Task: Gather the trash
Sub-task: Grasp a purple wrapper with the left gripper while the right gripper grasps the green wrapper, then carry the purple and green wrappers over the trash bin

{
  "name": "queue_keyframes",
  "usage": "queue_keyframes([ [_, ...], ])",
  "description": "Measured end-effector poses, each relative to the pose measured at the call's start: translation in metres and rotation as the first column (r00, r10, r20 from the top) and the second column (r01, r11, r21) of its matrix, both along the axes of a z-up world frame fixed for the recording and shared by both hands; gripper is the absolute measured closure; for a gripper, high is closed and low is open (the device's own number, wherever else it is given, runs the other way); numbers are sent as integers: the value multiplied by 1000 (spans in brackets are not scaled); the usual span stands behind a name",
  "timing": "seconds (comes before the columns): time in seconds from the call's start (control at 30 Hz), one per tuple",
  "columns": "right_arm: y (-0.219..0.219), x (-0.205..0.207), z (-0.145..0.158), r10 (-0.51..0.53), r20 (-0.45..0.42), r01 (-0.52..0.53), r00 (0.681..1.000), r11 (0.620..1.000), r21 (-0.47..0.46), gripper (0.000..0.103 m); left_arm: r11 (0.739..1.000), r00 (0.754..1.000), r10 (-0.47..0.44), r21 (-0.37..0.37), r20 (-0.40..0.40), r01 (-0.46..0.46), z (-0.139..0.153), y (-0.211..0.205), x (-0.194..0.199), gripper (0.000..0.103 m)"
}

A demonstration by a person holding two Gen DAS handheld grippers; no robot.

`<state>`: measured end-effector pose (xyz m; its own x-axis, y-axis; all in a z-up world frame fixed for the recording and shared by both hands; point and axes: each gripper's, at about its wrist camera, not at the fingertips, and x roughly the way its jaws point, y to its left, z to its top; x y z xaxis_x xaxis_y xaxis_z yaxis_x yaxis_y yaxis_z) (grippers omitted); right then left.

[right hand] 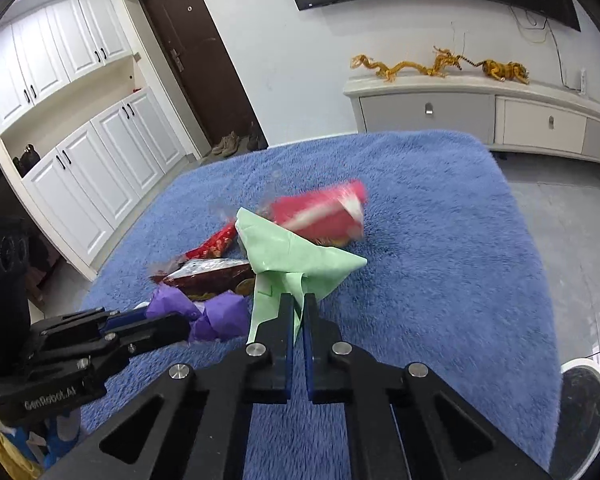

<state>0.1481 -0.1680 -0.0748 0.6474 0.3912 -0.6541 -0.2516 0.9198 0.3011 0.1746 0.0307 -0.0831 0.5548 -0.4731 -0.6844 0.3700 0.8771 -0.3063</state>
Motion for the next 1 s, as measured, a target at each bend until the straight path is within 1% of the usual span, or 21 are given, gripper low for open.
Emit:
queue_keyframes([
  [0.17, -9, -30, 20, -27, 40, 27, 999, 1000, 6, 99, 1000, 999, -2, -4, 36, 2, 19, 4, -25, 84],
  [0.43, -40, -86, 62, -93, 131, 92, 987, 996, 18, 99, 1000, 994, -1, -16, 107, 3, 59, 4, -63, 84],
  [0.6, -63, -117, 79, -138, 174, 136, 975, 990, 20, 99, 1000, 991, -10, -21, 136, 13, 80, -6, -74, 84],
  [0.77, -89, -141, 81, -193, 186, 190, 963, 981, 37, 99, 999, 988, -45, -16, 150, 48, 93, -24, -85, 84],
  [0.87, -111, -152, 74, -243, 175, 237, 954, 970, 55, 99, 997, 985, -77, -9, 151, 79, 98, -41, -88, 84],
  [1.0, -146, -163, 59, -316, 143, 304, 938, 947, 99, 99, 991, 981, -137, 9, 140, 137, 98, -77, -89, 84],
])
